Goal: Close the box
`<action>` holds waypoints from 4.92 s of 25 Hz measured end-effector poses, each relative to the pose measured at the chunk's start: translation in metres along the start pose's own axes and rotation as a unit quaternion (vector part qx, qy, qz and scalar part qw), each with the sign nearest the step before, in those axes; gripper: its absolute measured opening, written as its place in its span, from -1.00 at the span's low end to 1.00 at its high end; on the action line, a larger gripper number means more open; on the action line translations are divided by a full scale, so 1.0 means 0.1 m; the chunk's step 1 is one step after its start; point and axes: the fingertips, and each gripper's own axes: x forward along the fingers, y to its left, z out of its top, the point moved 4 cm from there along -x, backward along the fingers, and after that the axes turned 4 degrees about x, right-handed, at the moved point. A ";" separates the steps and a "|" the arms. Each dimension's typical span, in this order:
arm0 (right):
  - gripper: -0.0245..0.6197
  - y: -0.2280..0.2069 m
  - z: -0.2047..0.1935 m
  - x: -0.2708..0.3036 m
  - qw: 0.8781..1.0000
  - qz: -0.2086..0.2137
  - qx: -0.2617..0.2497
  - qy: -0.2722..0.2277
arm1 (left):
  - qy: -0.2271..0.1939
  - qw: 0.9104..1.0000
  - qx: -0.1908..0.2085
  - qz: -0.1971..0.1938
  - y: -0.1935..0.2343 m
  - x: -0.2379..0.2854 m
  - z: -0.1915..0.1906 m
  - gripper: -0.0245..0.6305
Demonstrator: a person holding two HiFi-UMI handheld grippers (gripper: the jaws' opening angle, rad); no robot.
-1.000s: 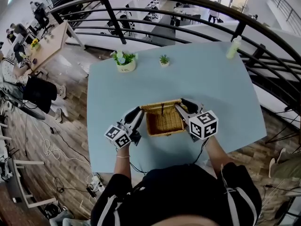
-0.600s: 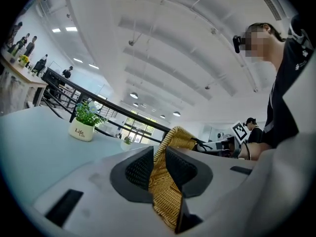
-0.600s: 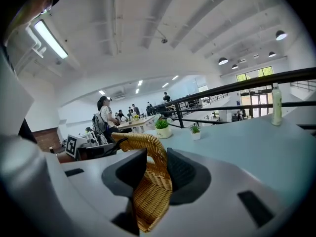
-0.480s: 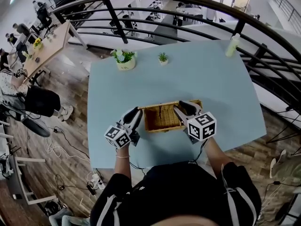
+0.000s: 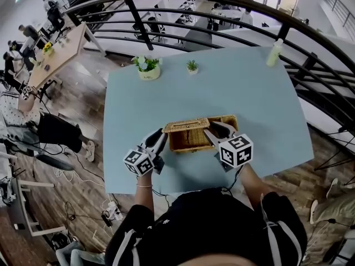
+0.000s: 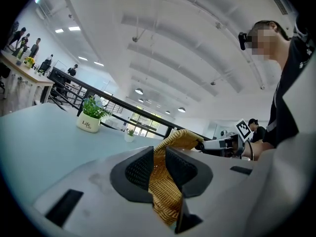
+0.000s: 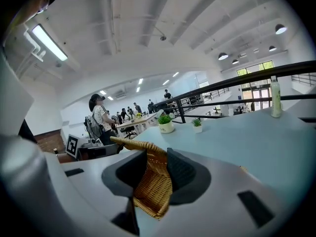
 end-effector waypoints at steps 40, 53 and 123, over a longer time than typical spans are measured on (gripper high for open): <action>-0.53 0.00 -0.66 -0.02 0.997 0.014 0.043 0.065 | 0.046 0.997 -0.041 0.037 -0.20 -0.22 -0.48 -0.75; -0.54 -0.03 -0.81 -0.01 0.996 -0.010 0.024 0.087 | 0.066 0.995 -0.054 0.048 -0.19 -0.27 -0.65 -0.75; -0.92 0.07 -0.56 -0.92 0.998 -0.041 0.027 -0.040 | 0.023 0.998 0.022 0.048 -1.13 -0.40 -0.26 -0.83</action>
